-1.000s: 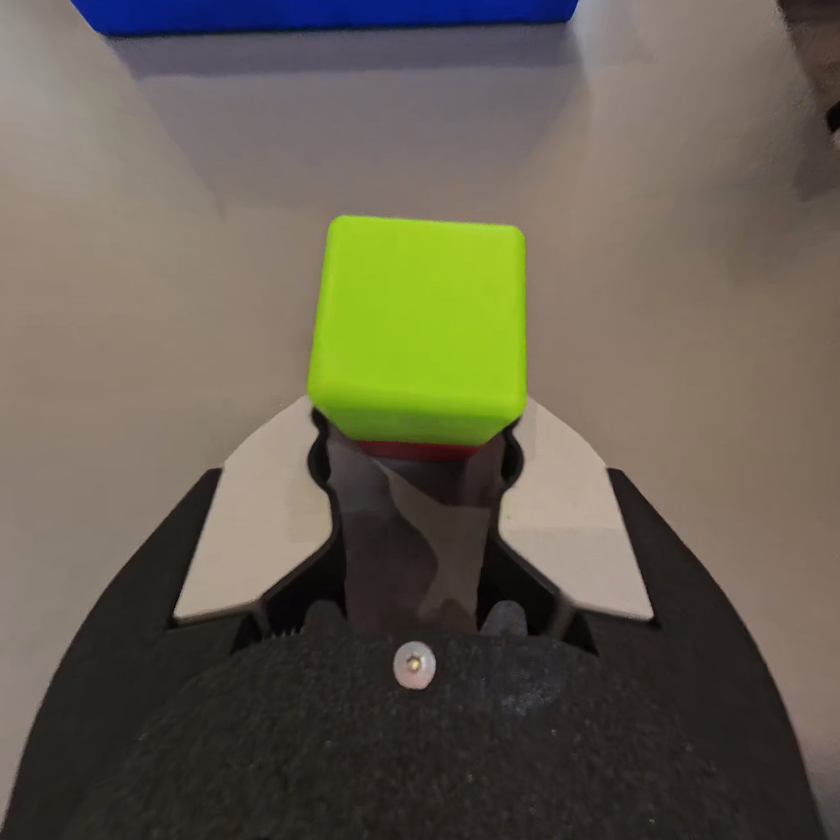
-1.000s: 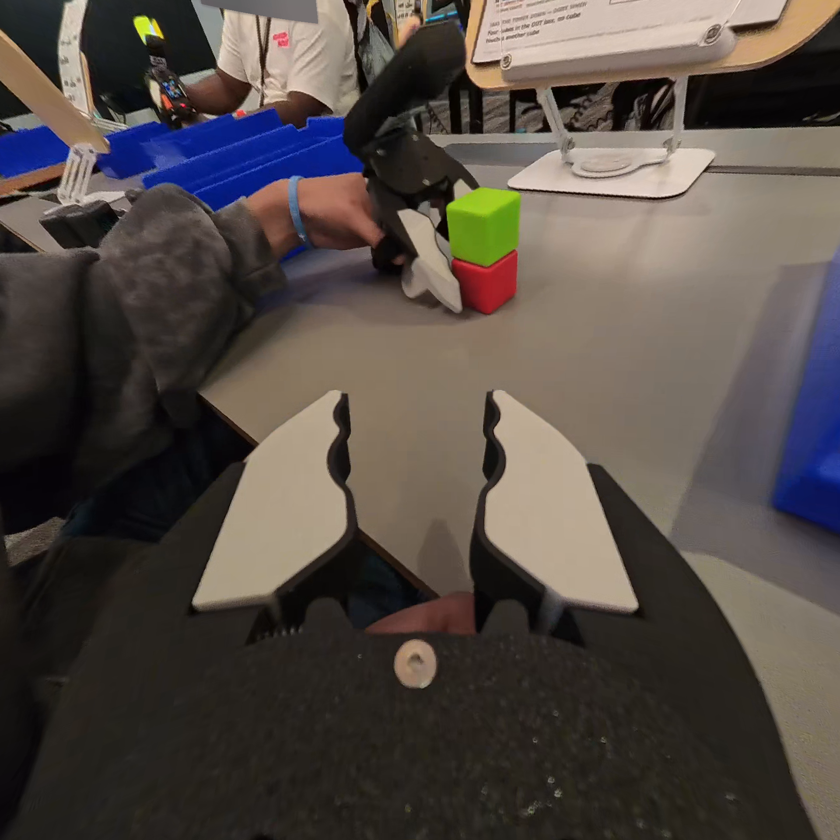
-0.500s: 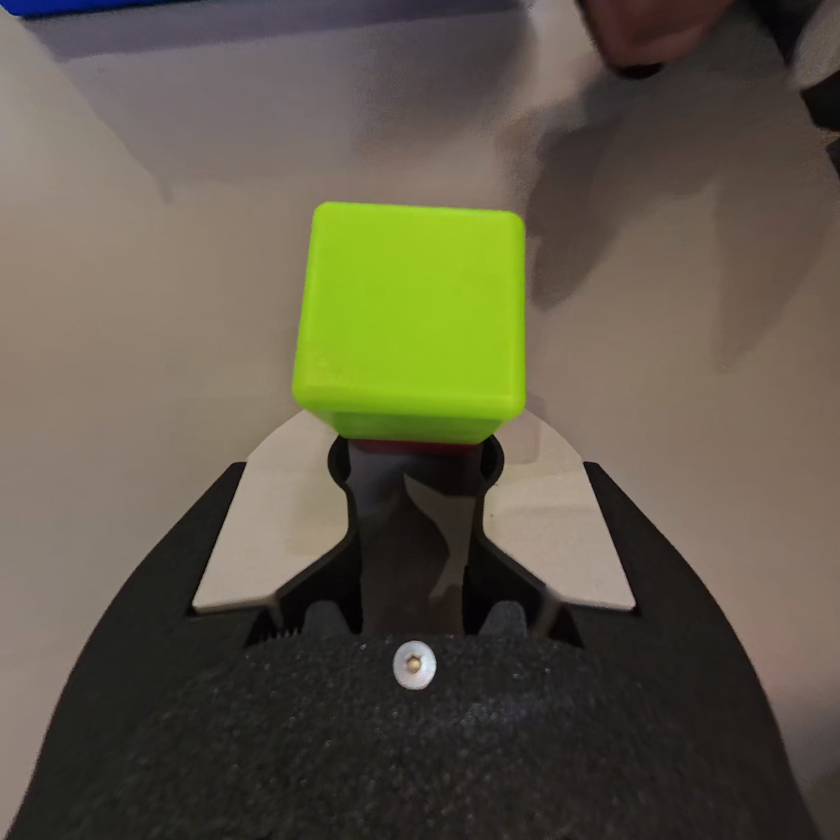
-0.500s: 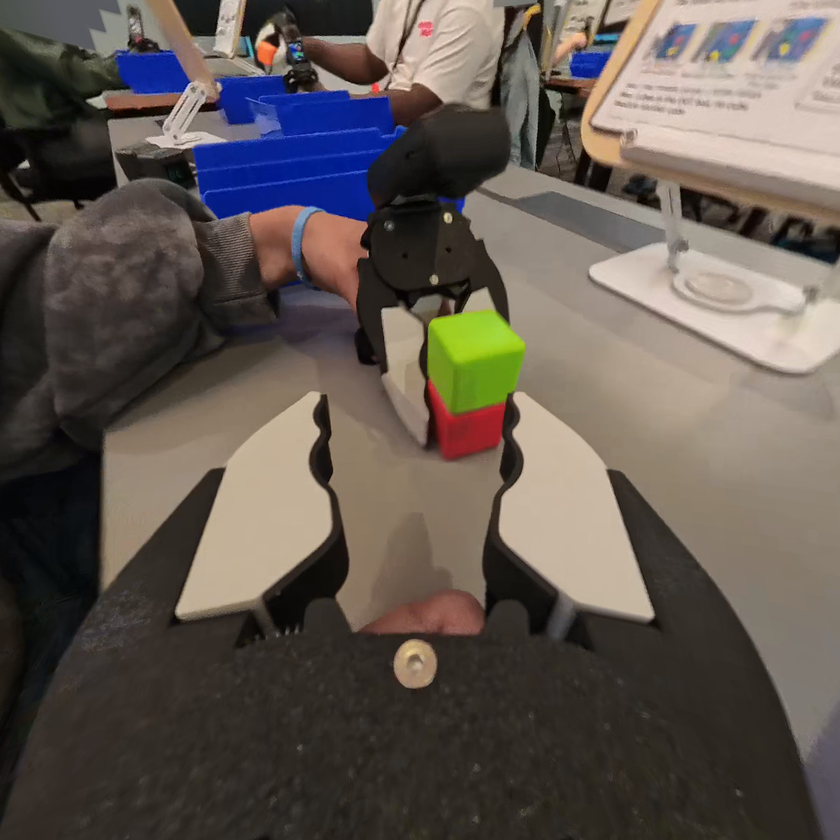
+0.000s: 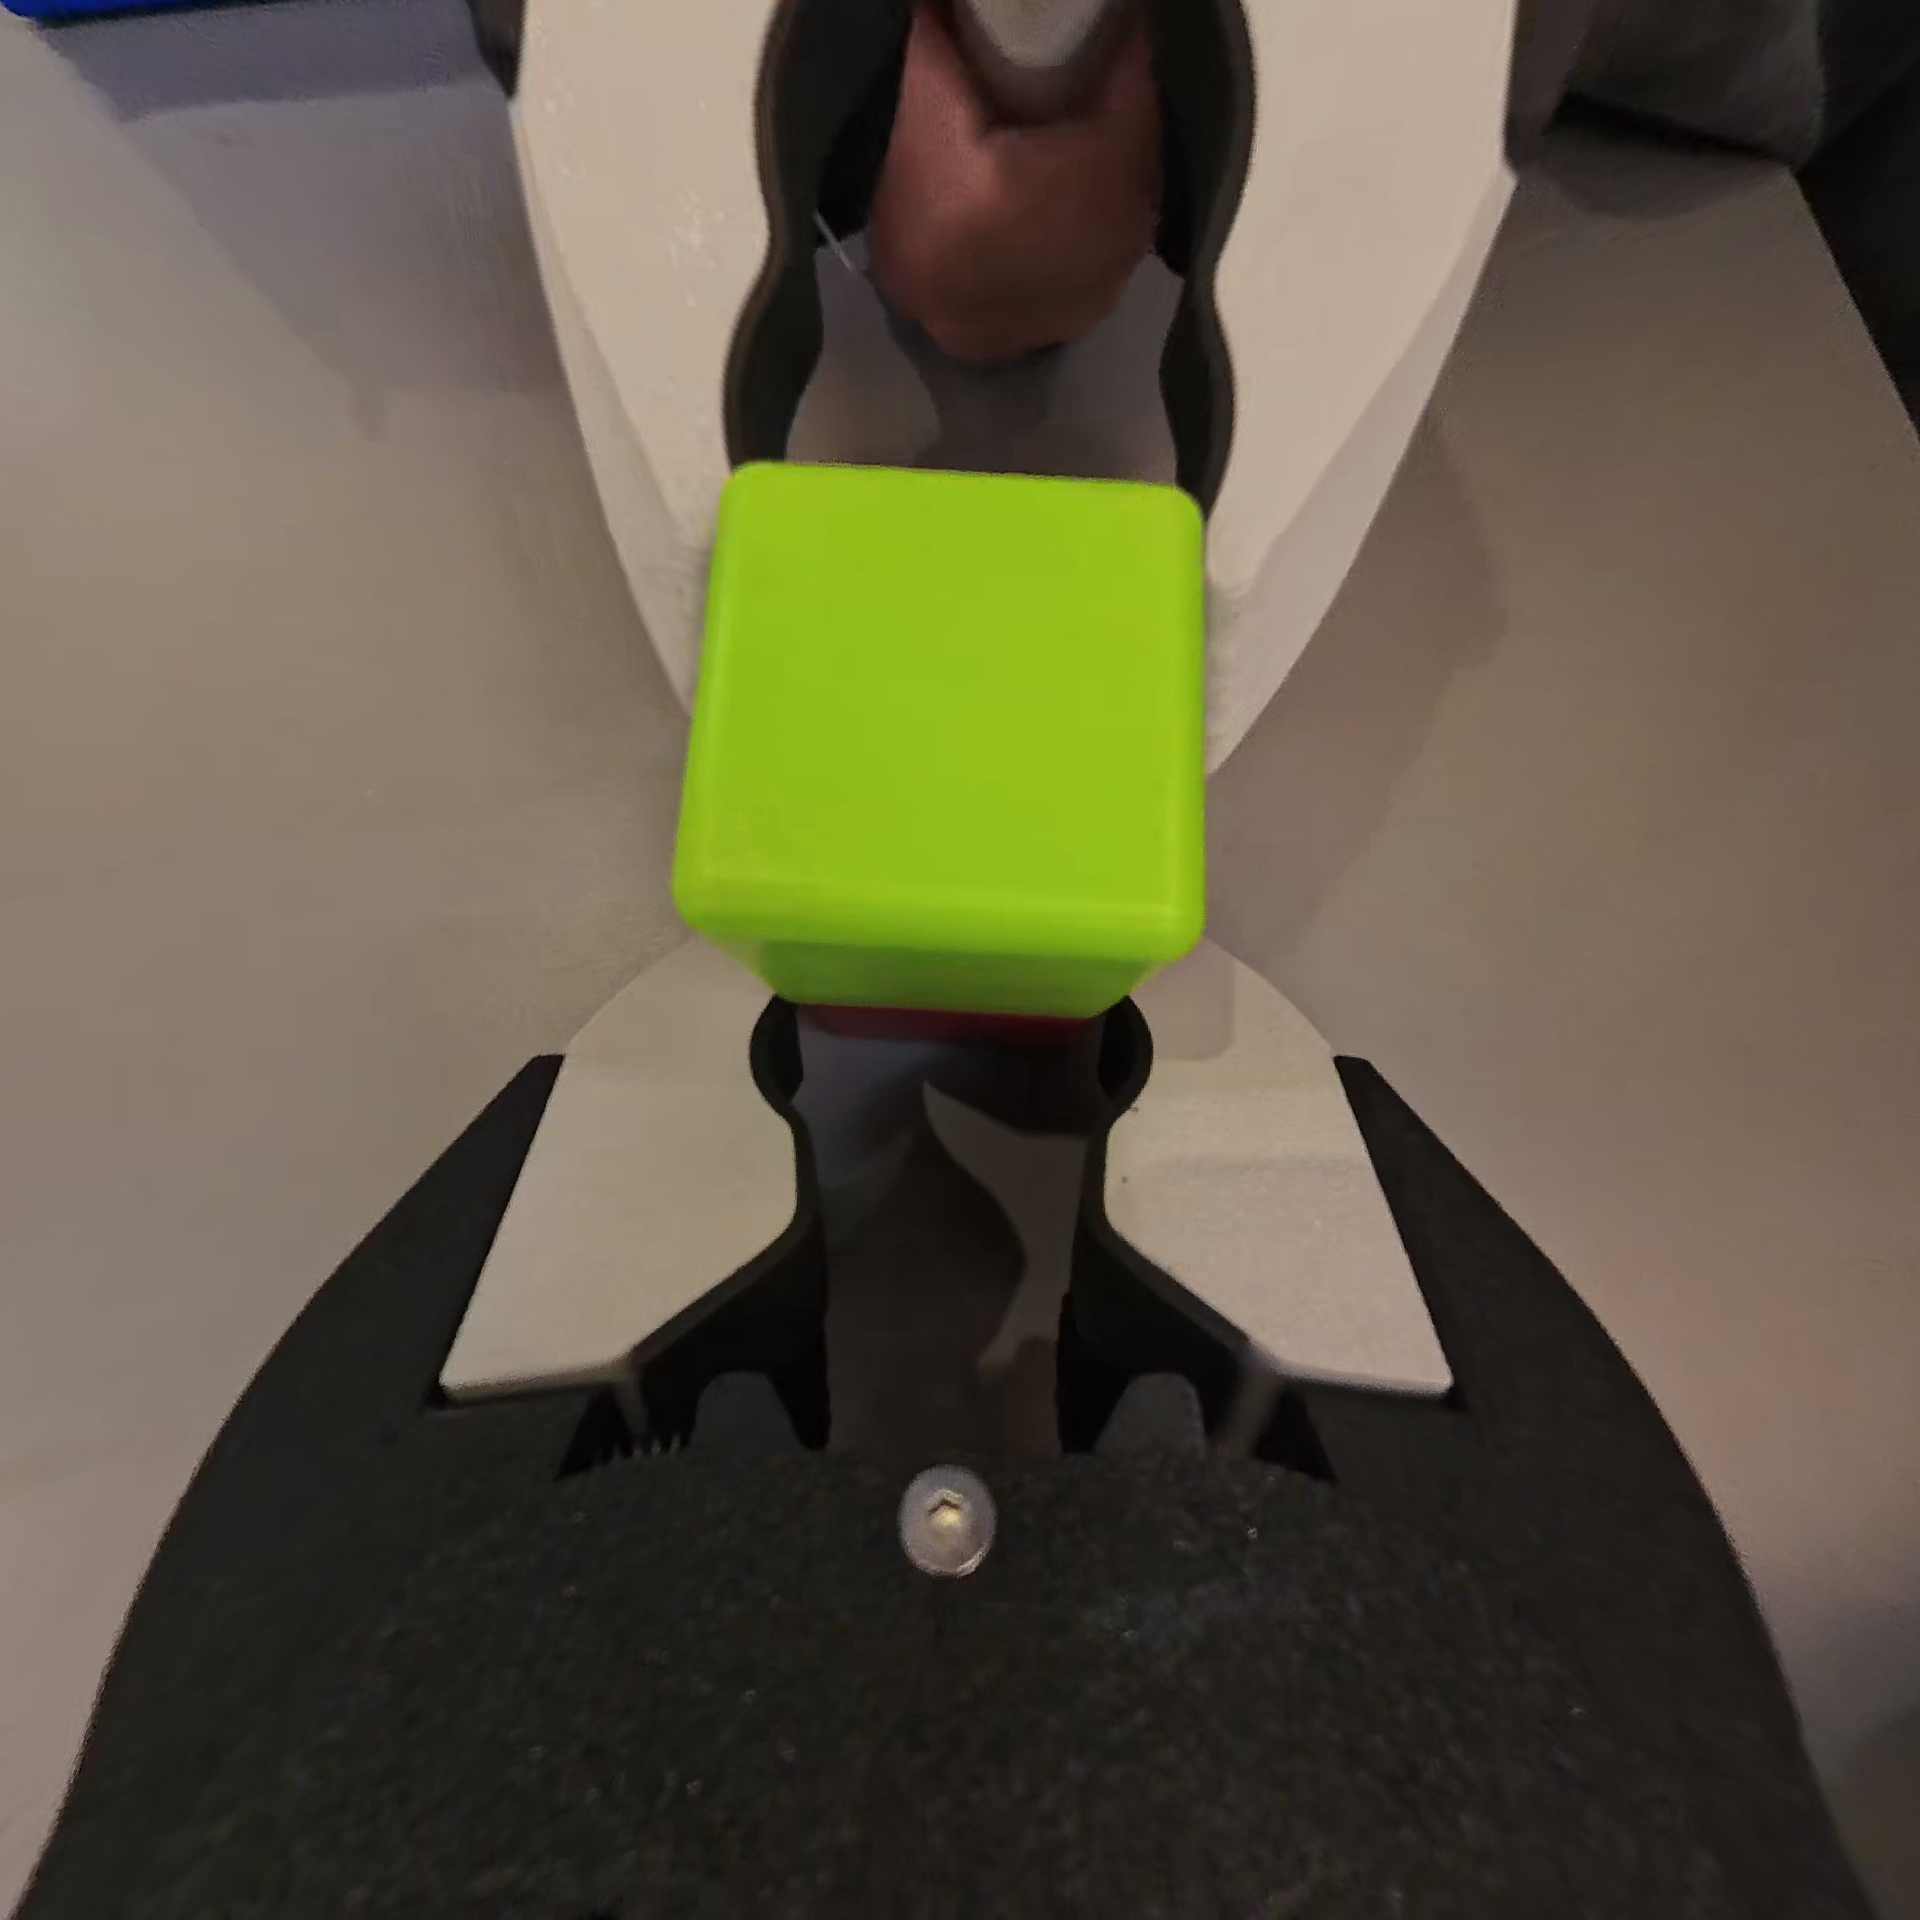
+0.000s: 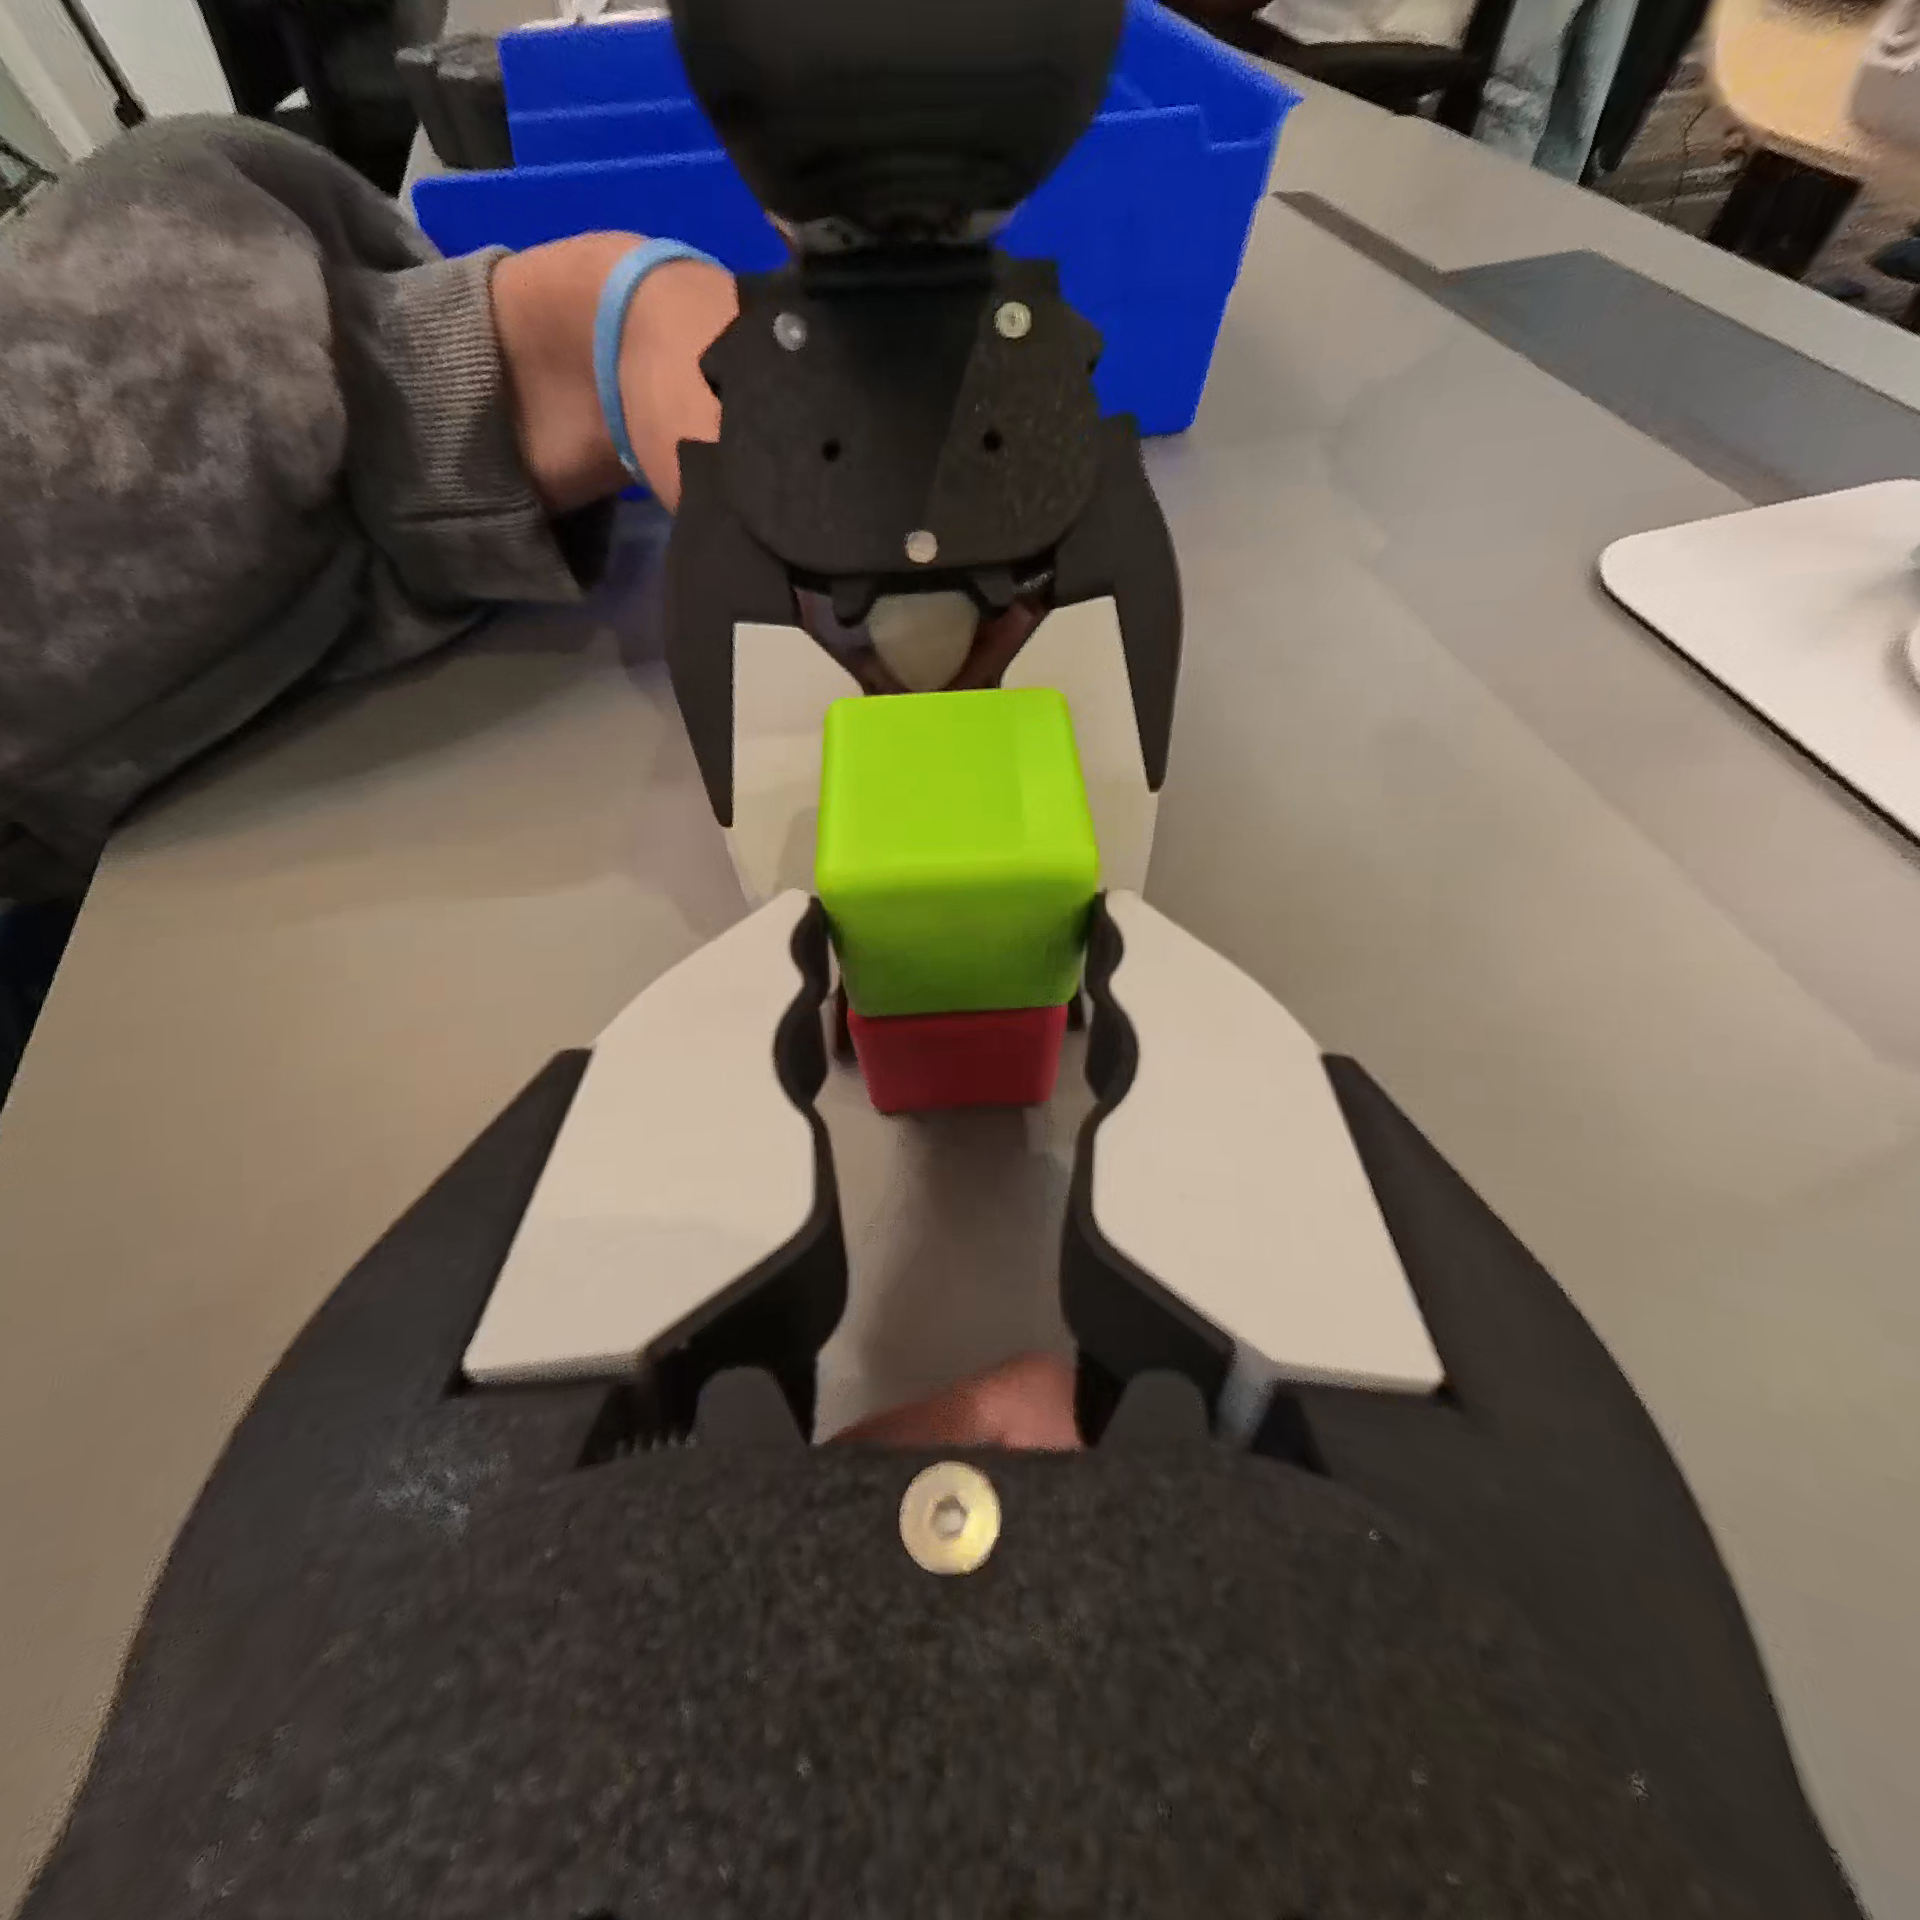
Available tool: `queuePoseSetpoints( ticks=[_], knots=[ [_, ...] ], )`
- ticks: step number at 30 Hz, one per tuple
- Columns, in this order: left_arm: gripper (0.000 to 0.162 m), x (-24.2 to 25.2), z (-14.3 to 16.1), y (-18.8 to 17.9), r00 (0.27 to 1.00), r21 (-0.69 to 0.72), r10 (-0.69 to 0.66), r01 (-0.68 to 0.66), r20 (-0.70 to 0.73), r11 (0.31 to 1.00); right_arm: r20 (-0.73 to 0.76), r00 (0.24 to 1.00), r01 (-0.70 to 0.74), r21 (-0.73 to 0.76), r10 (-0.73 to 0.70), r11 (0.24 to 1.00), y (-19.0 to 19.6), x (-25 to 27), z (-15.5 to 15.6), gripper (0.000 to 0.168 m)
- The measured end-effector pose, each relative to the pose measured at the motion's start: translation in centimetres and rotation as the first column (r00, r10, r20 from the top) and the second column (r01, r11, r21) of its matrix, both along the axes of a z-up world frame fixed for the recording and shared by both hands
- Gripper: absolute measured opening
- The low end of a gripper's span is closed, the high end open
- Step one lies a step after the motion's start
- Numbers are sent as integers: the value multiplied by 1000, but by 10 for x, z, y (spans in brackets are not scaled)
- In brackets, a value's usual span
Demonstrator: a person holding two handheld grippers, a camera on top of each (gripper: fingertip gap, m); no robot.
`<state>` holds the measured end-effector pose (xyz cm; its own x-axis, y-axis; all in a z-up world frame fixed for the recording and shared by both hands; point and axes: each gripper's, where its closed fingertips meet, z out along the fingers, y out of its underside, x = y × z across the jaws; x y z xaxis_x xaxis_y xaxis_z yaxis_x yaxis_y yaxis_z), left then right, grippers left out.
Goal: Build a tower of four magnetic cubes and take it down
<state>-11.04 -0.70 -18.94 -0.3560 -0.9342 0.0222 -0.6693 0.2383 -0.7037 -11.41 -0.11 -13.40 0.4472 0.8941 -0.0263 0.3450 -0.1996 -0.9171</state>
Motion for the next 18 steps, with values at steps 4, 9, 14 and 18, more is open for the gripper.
queuePoseSetpoints(
  ticks=[4,9,14,18],
  knots=[
    [54,2,0,1,1000,7,7,-7,3,1000,-3,1000,24,41,-24,999,2,1,3,47],
    [54,3,0,-1,1000,15,-1,1,6,1000,-29,999,36,72,-34,997,0,1,8,46],
    [54,6,7,-3,999,-6,-2,2,48,1000,-85,996,45,77,-38,996,-1,2,15,46],
    [54,8,14,-6,996,-20,-11,13,91,1000,-175,984,42,65,-30,997,-3,3,26,46]
  ],
)
